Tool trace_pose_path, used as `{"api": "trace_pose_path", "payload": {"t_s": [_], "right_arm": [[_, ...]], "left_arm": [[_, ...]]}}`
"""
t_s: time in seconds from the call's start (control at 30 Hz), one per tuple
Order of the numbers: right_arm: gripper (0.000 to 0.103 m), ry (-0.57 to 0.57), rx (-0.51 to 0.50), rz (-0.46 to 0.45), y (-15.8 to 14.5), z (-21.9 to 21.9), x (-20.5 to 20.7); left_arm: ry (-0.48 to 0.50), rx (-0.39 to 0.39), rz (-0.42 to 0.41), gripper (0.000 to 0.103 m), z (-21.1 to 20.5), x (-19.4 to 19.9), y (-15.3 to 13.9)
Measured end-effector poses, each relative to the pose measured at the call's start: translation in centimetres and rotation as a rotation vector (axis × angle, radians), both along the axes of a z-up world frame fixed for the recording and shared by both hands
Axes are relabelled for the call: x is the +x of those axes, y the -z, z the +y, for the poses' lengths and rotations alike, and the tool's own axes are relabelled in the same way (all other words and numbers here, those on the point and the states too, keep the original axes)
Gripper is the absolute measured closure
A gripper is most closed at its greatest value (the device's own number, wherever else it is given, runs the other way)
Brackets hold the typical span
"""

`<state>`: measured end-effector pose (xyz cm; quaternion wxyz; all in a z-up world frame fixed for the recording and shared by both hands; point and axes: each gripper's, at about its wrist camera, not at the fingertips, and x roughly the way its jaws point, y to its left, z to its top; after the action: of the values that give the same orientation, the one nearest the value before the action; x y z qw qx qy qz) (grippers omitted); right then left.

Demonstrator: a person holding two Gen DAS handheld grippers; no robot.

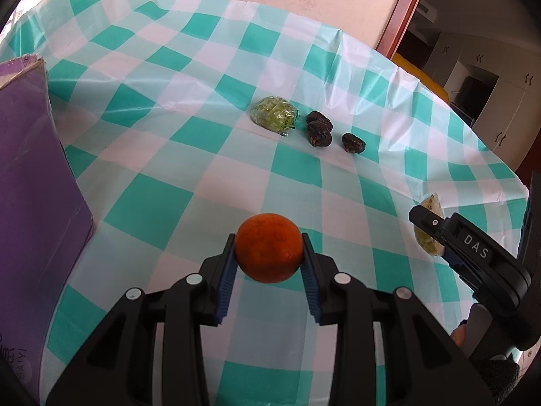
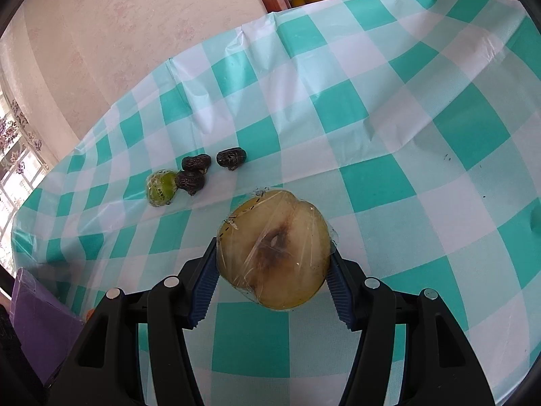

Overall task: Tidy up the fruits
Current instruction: 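Lift the halved fruit and mandarin off the table with both tools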

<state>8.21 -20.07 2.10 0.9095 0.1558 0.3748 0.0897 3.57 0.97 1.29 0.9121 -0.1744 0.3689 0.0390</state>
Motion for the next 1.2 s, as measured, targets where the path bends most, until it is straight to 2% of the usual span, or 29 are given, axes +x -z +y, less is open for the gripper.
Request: {"api": "trace_pose_path", "payload": {"t_s": [0.23, 0.47, 0.63, 0.87, 1.07, 1.2], "right_arm": [[0.045, -0.030, -0.014, -0.013, -0.2, 1.3, -3.9], [0.045, -0.069, -0.003, 0.006, 0.1, 1.4, -6.6], [0.045, -0.088, 0.008, 0.022, 0.3, 1.2, -7.7], [0.045, -0.124, 0.009, 0.049, 0.6, 1.5, -9.3], [0.045, -0.161, -0.006, 0.055, 0.6, 2.1, -11.0], [0.045, -0.175, -0.018, 0.053, 0.6, 2.3, -11.8]], "left_arm": [[-0.007, -0.026, 0.012, 0.067, 0.5, 0.1, 0.2], [-0.011, 0.024, 0.006, 0.067, -0.2, -0.5, -0.1], [-0.039, 0.014, 0.007, 0.067, 0.2, -3.6, -0.2], [0.007, 0.059, 0.008, 0.067, -0.3, -8.6, -0.5], [0.021, 0.067, 0.033, 0.067, 0.0, -10.8, -0.1], [0.034, 0.082, 0.021, 0.067, 0.1, -11.9, -0.2]]}}
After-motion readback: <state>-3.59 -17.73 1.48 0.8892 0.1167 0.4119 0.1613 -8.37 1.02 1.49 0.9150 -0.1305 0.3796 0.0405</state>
